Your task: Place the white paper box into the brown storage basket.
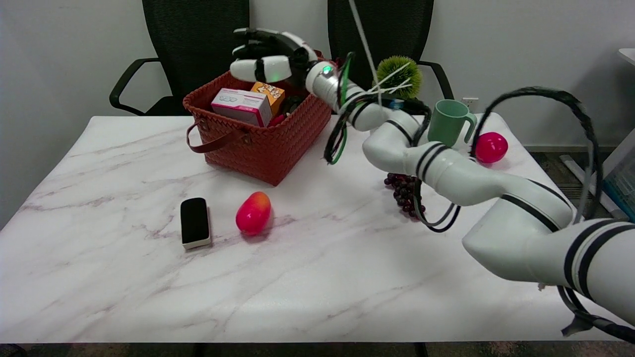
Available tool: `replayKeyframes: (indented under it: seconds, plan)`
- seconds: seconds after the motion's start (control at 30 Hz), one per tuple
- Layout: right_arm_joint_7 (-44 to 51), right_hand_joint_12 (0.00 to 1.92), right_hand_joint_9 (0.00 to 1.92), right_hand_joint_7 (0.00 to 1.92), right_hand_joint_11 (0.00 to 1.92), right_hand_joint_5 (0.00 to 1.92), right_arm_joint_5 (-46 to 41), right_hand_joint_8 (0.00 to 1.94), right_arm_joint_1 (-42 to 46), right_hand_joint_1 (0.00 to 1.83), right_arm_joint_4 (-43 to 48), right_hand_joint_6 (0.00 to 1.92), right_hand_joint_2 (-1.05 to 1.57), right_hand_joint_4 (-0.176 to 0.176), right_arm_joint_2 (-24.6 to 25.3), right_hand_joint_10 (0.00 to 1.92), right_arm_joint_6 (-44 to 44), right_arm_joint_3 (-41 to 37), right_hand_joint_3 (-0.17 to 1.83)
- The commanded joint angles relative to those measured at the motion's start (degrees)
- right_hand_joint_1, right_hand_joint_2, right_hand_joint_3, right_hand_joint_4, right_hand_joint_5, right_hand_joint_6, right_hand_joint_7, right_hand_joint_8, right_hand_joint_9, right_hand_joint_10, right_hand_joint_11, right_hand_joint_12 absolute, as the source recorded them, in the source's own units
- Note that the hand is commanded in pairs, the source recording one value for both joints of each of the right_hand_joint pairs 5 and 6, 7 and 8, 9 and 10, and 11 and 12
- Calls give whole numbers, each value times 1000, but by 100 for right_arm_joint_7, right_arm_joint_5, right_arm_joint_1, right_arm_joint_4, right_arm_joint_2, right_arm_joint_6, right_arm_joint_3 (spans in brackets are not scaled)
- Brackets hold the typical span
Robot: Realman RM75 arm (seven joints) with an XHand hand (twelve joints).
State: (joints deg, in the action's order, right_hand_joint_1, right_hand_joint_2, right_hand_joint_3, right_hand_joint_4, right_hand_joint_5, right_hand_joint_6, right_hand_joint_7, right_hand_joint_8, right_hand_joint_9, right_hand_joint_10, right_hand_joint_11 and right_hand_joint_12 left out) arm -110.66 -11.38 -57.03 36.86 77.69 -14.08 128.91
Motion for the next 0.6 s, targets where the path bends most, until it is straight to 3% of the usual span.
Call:
replayKeyframes:
  seconds: [0.03,0.1,0.27,0.47,0.6]
  plan:
    - [891,912,836,900,912,564,37,900,4238,1298,5671,564,308,0,-2639,836,424,-4379,797]
    - [891,926,848,915,926,585,37,915,5327,1294,6003,585,318,0,-2585,848,126,-5214,807]
    - [891,931,854,943,931,630,-13,943,7037,1261,6163,630,375,0,-2070,854,-775,-6072,842]
    - [891,928,857,956,928,657,-164,956,8080,1236,5871,657,417,0,-1511,857,-1716,-6482,839]
    - [891,927,857,947,927,664,-502,947,8145,1220,5427,664,404,0,-1477,857,-2084,-6289,855]
